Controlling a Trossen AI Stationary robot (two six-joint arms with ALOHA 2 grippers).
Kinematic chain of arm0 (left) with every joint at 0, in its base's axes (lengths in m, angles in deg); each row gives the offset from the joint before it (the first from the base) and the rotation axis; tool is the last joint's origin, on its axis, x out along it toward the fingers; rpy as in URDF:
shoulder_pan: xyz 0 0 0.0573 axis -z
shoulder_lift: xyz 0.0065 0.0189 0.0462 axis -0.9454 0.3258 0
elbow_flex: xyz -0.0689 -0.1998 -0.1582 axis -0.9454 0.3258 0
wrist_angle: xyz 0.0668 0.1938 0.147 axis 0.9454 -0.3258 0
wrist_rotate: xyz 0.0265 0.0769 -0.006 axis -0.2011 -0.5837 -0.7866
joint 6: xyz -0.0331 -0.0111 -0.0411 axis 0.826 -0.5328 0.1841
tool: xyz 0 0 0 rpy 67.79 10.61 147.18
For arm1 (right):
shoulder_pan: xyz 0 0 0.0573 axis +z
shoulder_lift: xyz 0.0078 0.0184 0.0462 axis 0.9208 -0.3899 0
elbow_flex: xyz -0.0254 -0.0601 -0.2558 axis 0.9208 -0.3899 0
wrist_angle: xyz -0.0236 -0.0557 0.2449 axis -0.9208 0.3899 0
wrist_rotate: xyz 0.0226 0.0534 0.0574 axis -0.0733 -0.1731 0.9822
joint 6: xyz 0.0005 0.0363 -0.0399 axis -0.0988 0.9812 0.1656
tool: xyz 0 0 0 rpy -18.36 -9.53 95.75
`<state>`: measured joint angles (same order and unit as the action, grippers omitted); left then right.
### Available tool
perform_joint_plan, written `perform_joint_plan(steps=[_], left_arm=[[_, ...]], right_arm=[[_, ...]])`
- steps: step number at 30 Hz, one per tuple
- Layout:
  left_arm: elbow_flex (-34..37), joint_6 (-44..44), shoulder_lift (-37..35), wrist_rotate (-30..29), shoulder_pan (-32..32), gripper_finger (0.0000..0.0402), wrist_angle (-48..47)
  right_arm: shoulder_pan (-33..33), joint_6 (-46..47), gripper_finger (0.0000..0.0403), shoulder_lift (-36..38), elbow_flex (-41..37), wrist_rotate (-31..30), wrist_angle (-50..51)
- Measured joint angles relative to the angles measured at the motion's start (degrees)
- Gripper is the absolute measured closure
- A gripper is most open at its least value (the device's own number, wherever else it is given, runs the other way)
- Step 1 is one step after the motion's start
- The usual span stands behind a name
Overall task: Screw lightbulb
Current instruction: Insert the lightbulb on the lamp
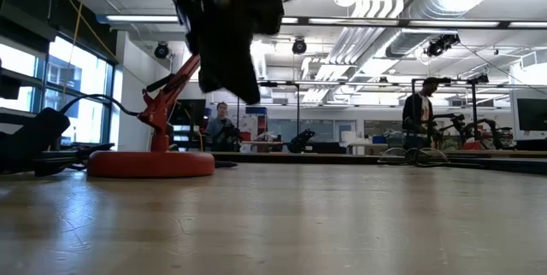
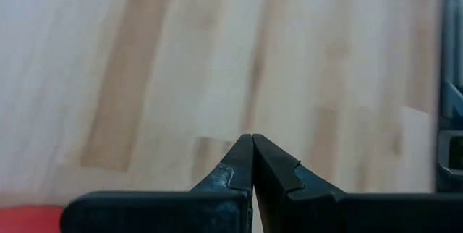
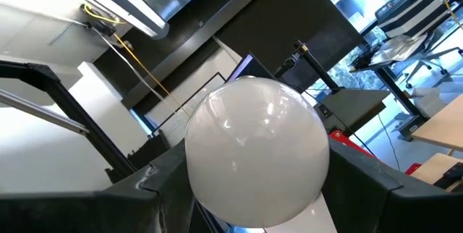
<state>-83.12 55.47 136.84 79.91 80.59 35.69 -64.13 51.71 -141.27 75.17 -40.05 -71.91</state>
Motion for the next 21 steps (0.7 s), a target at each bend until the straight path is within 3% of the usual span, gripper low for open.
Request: perform_joint_plan(steps=[6, 11, 14, 18, 21], left_arm=[[0.0, -1.7, -6.7, -0.3, 2.5, 0.0402, -4.3], [0.2, -0.2, -14.4, -7.7, 7.1, 0.0402, -14.1], [4.1, 6.6, -21.1, -11.3, 10.7, 0.0402, -15.2], [10.4, 22.1, -30.7, -15.1, 16.6, 0.0402, -15.0], [12.0, 32.7, -36.5, -21.5, 21.6, 0.0402, -14.8]], right_arm=[[0.0, 0.0, 0.0168, 0.0, 0.0, 0.0, 0.0], [0.0, -0.2, 0.0168, 0.0, 0.0, 0.0, 0.0], [0.0, -0.9, 0.0166, 0.0, 0.0, 0.2, 0.0], [0.0, -2.2, 0.0169, 0.0, 0.0, 1.2, 0.1], [0.1, -2.5, 0.0169, 0.0, 0.0, 2.9, 0.6]])
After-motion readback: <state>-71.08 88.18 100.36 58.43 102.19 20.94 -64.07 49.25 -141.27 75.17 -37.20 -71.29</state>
